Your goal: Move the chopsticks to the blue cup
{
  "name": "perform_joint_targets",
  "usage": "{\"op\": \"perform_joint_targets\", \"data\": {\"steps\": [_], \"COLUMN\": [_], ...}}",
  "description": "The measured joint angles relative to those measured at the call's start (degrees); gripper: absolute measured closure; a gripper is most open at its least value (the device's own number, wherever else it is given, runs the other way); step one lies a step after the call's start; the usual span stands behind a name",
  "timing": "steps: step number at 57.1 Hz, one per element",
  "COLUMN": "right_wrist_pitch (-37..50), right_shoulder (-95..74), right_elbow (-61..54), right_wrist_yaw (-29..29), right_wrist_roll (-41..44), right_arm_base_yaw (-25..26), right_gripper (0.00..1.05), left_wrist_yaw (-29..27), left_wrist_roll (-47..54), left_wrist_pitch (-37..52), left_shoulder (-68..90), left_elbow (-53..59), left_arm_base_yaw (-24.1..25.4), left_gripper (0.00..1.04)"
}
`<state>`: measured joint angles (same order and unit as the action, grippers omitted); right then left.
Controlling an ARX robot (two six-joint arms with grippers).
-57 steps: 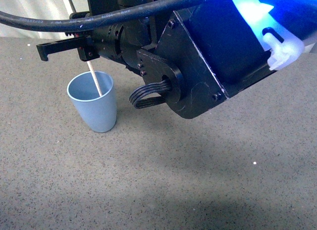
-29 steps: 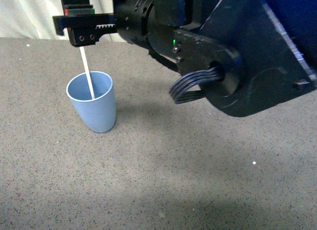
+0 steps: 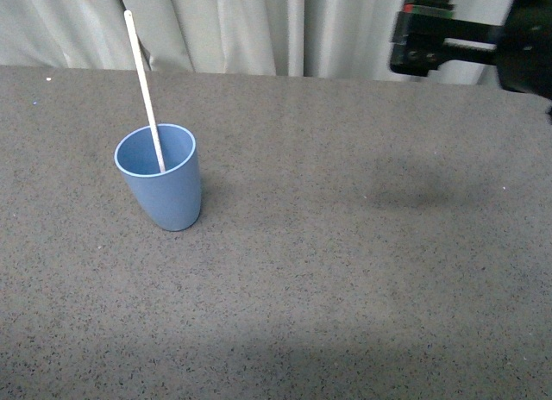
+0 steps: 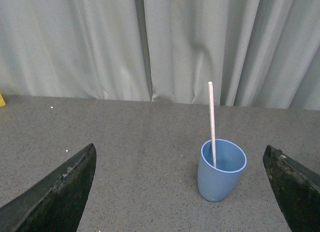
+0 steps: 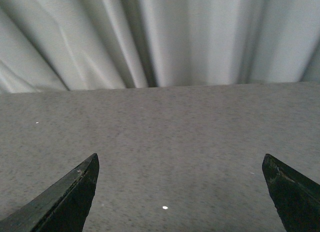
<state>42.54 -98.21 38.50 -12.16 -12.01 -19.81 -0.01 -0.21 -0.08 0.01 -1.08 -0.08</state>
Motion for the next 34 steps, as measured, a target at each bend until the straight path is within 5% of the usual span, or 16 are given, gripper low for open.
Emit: {"op": "perform_joint_targets", "data": {"steps": [16,22,34], "right_wrist_pitch": [-3.7,8.5,5.7], "right_shoulder": [23.9,30.6,40.9], "right_elbow": [-15.5,-22.7,-30.4], "right_wrist_yaw": [-5.7,-2.7,2.4], "right_wrist_roll": [4.7,9.3,11.6], "right_arm_base_yaw": [2.2,4.2,9.7], "right_gripper": [0.14,0.33,0.8], "left_wrist_yaw": [0.0,0.0,0.0], "left_wrist_roll": [0.0,0.0,0.0], "left_wrist_pitch": [0.0,0.0,0.0], "left_shoulder": [0.0,0.0,0.0], "left_elbow": [0.0,0.0,0.0], "left_arm_base_yaw": [0.0,0.0,0.0], "left_gripper": [0.07,0.07,0.07]}}
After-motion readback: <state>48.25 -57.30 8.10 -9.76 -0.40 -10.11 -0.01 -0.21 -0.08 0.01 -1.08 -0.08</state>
